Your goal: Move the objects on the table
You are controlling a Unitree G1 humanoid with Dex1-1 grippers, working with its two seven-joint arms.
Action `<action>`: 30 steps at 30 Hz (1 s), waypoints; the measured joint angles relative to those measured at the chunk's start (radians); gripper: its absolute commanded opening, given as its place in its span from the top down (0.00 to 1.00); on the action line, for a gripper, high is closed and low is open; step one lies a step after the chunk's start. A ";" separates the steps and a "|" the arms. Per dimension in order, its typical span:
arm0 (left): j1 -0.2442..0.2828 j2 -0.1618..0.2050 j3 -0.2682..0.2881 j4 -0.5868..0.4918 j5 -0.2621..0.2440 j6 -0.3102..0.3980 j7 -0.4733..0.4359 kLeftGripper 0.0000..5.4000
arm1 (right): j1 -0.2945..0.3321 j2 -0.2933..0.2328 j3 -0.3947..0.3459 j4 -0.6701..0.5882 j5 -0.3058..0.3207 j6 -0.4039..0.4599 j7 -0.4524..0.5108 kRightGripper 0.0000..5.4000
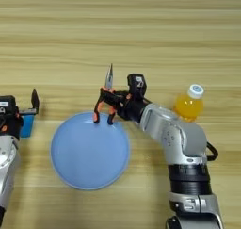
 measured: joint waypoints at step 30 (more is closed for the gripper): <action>-0.005 0.000 -0.001 0.011 0.000 -0.001 0.000 0.00 | -0.135 -0.079 -0.061 0.183 -0.035 -0.109 0.021 0.59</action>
